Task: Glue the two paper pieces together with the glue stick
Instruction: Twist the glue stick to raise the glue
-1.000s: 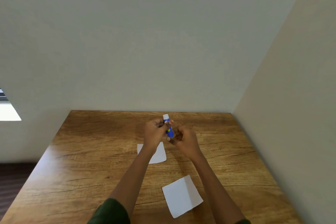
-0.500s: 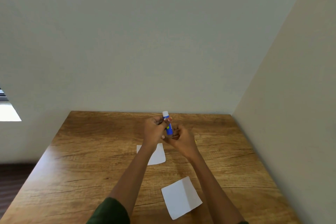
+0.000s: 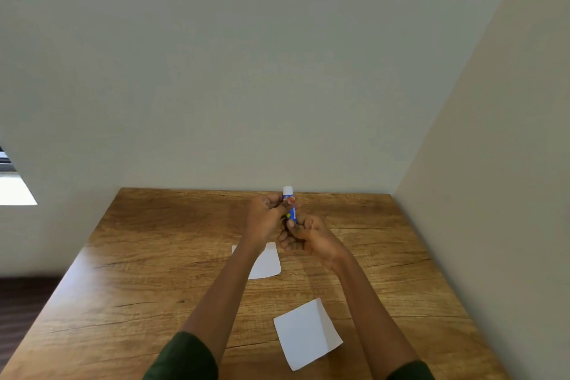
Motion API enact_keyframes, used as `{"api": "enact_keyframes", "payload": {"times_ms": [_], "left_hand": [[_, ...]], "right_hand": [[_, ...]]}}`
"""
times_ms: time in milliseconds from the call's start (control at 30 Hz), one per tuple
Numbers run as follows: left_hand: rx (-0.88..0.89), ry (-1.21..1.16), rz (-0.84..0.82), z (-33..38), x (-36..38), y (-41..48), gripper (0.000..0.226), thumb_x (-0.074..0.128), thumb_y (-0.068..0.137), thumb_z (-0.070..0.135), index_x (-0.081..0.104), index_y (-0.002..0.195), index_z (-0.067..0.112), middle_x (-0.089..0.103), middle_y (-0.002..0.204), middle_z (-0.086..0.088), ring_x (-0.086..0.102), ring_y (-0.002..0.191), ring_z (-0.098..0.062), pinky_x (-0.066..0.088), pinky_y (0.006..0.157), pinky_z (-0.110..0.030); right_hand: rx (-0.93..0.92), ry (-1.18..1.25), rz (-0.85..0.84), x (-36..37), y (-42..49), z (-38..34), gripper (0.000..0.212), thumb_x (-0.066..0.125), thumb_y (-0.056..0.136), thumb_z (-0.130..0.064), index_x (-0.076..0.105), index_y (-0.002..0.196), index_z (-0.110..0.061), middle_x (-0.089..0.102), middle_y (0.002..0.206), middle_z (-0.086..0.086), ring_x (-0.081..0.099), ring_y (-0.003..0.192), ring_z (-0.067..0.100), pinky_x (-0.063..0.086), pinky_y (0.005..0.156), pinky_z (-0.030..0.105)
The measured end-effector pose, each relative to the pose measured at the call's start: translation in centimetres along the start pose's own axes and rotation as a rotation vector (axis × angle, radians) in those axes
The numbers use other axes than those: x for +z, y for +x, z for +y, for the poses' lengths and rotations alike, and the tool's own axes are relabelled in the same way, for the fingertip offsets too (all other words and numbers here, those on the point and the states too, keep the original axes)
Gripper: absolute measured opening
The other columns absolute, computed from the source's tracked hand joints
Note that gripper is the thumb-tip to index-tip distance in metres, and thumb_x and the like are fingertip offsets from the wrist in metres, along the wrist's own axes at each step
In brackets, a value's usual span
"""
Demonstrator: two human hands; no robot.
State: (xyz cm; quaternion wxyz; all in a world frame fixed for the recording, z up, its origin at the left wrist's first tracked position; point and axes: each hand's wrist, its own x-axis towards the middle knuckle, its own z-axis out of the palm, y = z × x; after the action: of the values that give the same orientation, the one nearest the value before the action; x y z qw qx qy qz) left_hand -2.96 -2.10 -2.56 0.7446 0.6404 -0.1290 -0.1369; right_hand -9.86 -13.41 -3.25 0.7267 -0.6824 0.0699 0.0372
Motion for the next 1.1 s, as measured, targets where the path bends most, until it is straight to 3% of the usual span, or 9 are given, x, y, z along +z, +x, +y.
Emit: {"api": "enact_keyframes", "payload": {"times_ms": [100, 233, 300, 400, 567, 667, 833, 967, 1100], "left_hand": [[-0.018, 0.001, 0.045, 0.1, 0.1, 0.0, 0.004, 0.068, 0.081, 0.022, 0.072, 0.084, 0.021, 0.074, 0.082, 0.003, 0.069, 0.075, -0.009, 0.052, 0.068, -0.020], [-0.013, 0.001, 0.102, 0.3, 0.4, 0.2, 0.014, 0.069, 0.081, 0.020, 0.072, 0.093, 0.012, 0.073, 0.080, 0.002, 0.059, 0.050, -0.006, 0.052, 0.057, -0.018], [0.012, 0.002, 0.119, 0.3, 0.6, 0.2, 0.008, 0.069, 0.081, 0.019, 0.073, 0.088, 0.016, 0.073, 0.078, 0.005, 0.064, 0.056, -0.003, 0.052, 0.057, -0.015], [0.041, 0.030, 0.106, 0.5, 0.4, 0.3, 0.005, 0.070, 0.081, 0.019, 0.073, 0.084, 0.019, 0.073, 0.077, 0.006, 0.068, 0.071, -0.005, 0.054, 0.065, -0.018], [0.043, 0.006, 0.043, 1.0, 0.0, -0.1, 0.005, 0.068, 0.082, 0.022, 0.073, 0.081, 0.024, 0.073, 0.070, 0.005, 0.067, 0.066, -0.017, 0.055, 0.057, -0.024], [0.016, -0.064, 0.084, 1.3, 0.3, 0.0, 0.006, 0.068, 0.082, 0.018, 0.072, 0.086, 0.020, 0.074, 0.080, 0.002, 0.069, 0.070, -0.010, 0.056, 0.060, -0.022], [0.051, -0.043, 0.107, 1.8, 0.8, 0.2, 0.013, 0.068, 0.082, 0.014, 0.072, 0.078, 0.026, 0.074, 0.078, -0.004, 0.051, 0.043, -0.013, 0.051, 0.053, -0.026], [0.043, -0.027, 0.100, 1.9, 0.5, 0.4, 0.014, 0.069, 0.081, 0.015, 0.072, 0.076, 0.028, 0.073, 0.073, 0.007, 0.069, 0.066, -0.014, 0.057, 0.065, -0.028], [0.032, -0.069, 0.093, 1.2, 0.2, 0.0, 0.011, 0.070, 0.080, 0.016, 0.073, 0.090, 0.012, 0.074, 0.074, 0.008, 0.069, 0.068, -0.003, 0.051, 0.054, -0.013]], "right_hand": [[-0.028, -0.051, 0.111, -0.1, 0.1, 0.2, 0.024, 0.060, 0.090, -0.017, 0.063, 0.102, 0.003, 0.070, 0.084, 0.012, 0.069, 0.073, 0.015, 0.058, 0.070, 0.025], [-0.127, -0.183, 0.430, 1.0, 0.7, 0.7, 0.027, 0.078, 0.074, -0.020, 0.066, 0.093, -0.003, 0.070, 0.081, 0.015, 0.069, 0.073, 0.021, 0.061, 0.070, 0.035], [-0.193, -0.208, 0.515, 1.6, 1.0, 0.9, 0.024, 0.077, 0.076, -0.017, 0.066, 0.089, 0.001, 0.069, 0.079, 0.020, 0.068, 0.070, 0.024, 0.060, 0.068, 0.041], [-0.214, -0.205, 0.417, 1.7, 1.1, 1.0, 0.018, 0.066, 0.086, -0.014, 0.065, 0.086, 0.005, 0.067, 0.070, 0.015, 0.065, 0.065, 0.018, 0.058, 0.068, 0.040], [-0.073, 0.096, 0.076, 0.6, 0.6, 0.6, 0.024, 0.043, 0.098, -0.017, 0.062, 0.096, -0.001, 0.067, 0.075, 0.007, 0.065, 0.064, 0.011, 0.057, 0.065, 0.024], [-0.100, 0.047, 0.204, 1.3, 1.0, 0.6, 0.025, 0.052, 0.094, -0.019, 0.058, 0.103, 0.003, 0.066, 0.080, 0.010, 0.065, 0.071, 0.016, 0.056, 0.070, 0.028], [-0.217, -0.134, 0.521, 2.1, 1.5, 0.7, 0.019, 0.072, 0.081, -0.013, 0.066, 0.096, -0.003, 0.070, 0.083, 0.014, 0.066, 0.080, 0.026, 0.055, 0.077, 0.040], [-0.196, -0.148, 0.330, 1.7, 0.9, -0.2, 0.024, 0.059, 0.091, -0.019, 0.066, 0.093, 0.004, 0.066, 0.076, 0.013, 0.063, 0.070, 0.018, 0.054, 0.073, 0.036], [-0.144, -0.369, 0.202, 0.6, 0.3, -1.1, 0.031, 0.053, 0.094, -0.025, 0.067, 0.101, 0.001, 0.070, 0.090, 0.023, 0.067, 0.080, 0.029, 0.053, 0.081, 0.040]]}}
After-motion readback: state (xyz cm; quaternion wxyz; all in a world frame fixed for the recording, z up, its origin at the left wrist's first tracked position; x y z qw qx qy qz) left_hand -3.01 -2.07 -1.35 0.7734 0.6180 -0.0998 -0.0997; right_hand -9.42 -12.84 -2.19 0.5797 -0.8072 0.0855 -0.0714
